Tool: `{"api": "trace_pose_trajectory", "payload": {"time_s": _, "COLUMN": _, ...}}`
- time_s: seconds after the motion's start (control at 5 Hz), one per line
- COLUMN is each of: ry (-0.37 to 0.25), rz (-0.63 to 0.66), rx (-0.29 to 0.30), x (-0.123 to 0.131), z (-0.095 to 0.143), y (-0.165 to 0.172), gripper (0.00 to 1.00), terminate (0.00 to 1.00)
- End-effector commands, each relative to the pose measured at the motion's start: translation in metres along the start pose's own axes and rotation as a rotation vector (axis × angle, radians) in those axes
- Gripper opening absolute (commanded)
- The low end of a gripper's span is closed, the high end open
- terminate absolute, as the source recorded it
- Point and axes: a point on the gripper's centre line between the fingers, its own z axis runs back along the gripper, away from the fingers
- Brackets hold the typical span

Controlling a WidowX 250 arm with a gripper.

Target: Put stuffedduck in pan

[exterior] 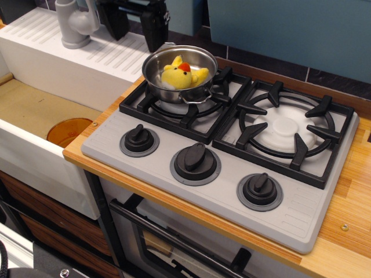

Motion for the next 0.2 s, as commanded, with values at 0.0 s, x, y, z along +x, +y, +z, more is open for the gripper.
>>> {"api": "trace_pose_trajectory", "payload": {"time_s": 0.0, "ry": -0.047, "rz": -0.052, "rx": 0.043, "x": 0.0234, "z": 0.0076, "y": 0.0019, "gripper": 1.00, "terminate": 1.00}}
